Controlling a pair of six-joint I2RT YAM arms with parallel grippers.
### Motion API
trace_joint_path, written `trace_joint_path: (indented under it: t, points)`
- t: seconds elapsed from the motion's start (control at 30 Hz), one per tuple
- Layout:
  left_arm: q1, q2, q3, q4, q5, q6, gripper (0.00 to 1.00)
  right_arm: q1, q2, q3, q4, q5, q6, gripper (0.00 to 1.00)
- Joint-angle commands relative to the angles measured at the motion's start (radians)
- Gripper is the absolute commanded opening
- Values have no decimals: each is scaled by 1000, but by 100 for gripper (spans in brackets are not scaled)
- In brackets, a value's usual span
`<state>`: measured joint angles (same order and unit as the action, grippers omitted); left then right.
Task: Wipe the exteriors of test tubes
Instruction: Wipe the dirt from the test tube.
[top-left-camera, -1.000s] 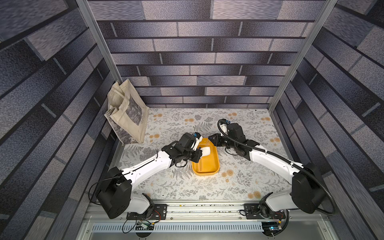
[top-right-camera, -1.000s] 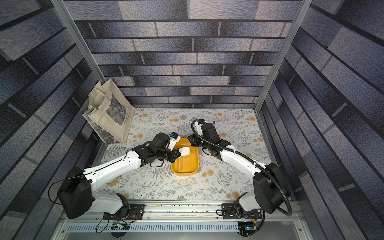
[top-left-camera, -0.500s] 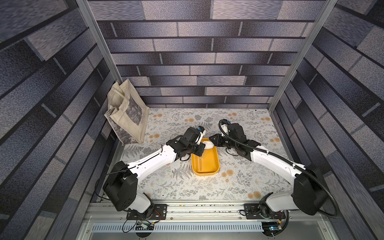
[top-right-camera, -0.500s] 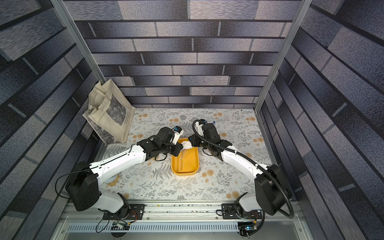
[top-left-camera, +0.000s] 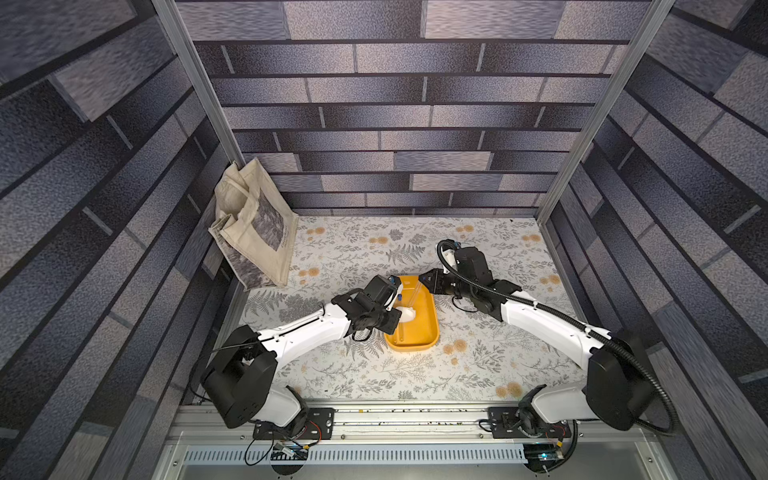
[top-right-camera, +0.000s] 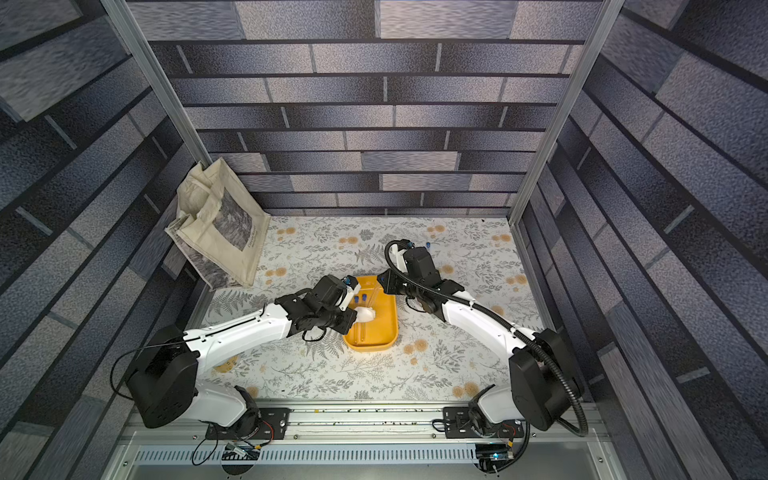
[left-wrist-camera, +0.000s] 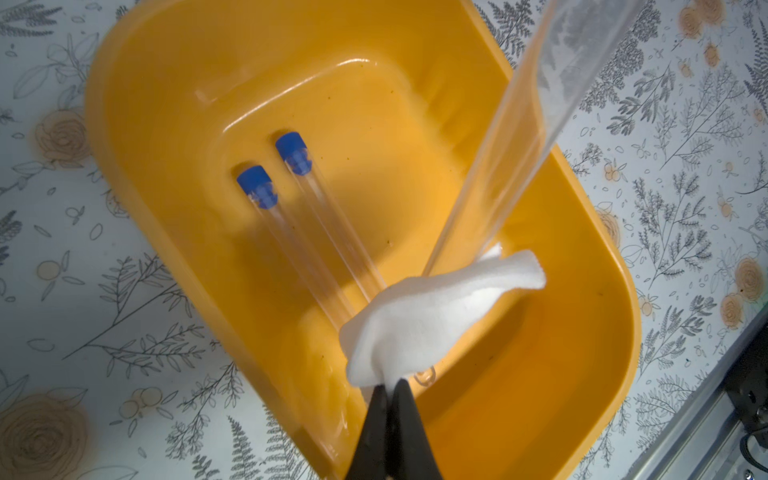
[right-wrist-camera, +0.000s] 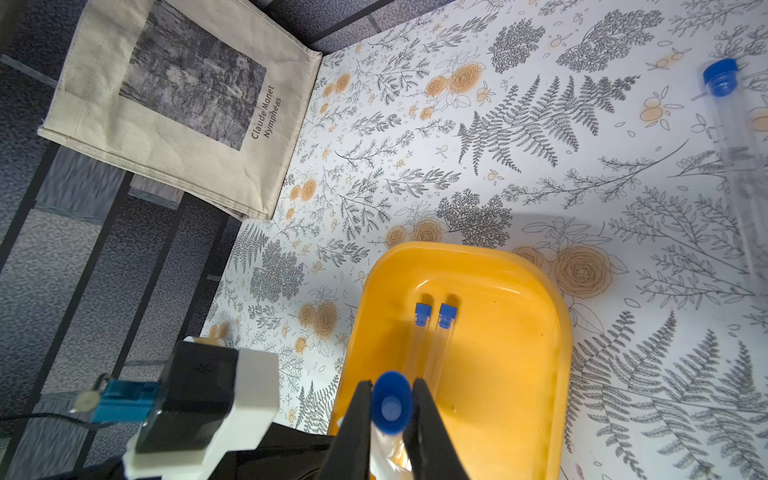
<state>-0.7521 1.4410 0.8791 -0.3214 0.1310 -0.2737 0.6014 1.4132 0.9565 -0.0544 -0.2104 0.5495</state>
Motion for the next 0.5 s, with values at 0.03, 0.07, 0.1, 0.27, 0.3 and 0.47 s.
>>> trace_joint_path:
  t: [0.03, 0.07, 0.1, 0.27, 0.3, 0.47]
  points:
    - [-6, -21, 4, 16, 14, -29, 1, -8, -14, 19, -23, 7, -5, 18]
    - [-5, -15, 16, 15, 12, -27, 1, -7, -16, 18, -23, 7, -5, 18]
    - [-2, -10, 30, 16, 15, -25, 1, -8, -19, 16, -23, 7, -5, 18]
    - [16, 45, 136, -2, 27, 2, 1, -7, -24, 10, -26, 6, -7, 18]
    - [20, 60, 163, -7, 27, 10, 1, -8, -23, 10, -27, 3, -6, 18]
    - [30, 108, 256, -28, 35, 34, 0, -9, -32, 7, -36, 7, -9, 18]
